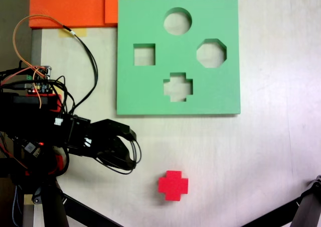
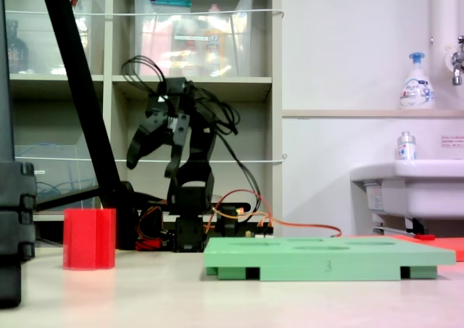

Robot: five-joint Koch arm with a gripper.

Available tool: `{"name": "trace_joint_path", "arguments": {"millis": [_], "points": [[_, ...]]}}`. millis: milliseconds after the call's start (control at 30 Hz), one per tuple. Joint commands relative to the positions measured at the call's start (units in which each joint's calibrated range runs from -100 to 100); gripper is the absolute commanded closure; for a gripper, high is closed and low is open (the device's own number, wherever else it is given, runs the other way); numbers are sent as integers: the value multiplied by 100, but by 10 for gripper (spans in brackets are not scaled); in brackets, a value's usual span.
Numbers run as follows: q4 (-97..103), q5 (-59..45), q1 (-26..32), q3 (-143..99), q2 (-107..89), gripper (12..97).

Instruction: Put the cross columnar block into the corresponding hole

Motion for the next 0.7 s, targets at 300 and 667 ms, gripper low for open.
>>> {"name": "trace_joint_path", "arguments": {"millis": [300, 667], "points": [[-2604, 44, -283, 4361, 4994, 356], [-2604, 44, -562, 5269, 7536, 135]]}}
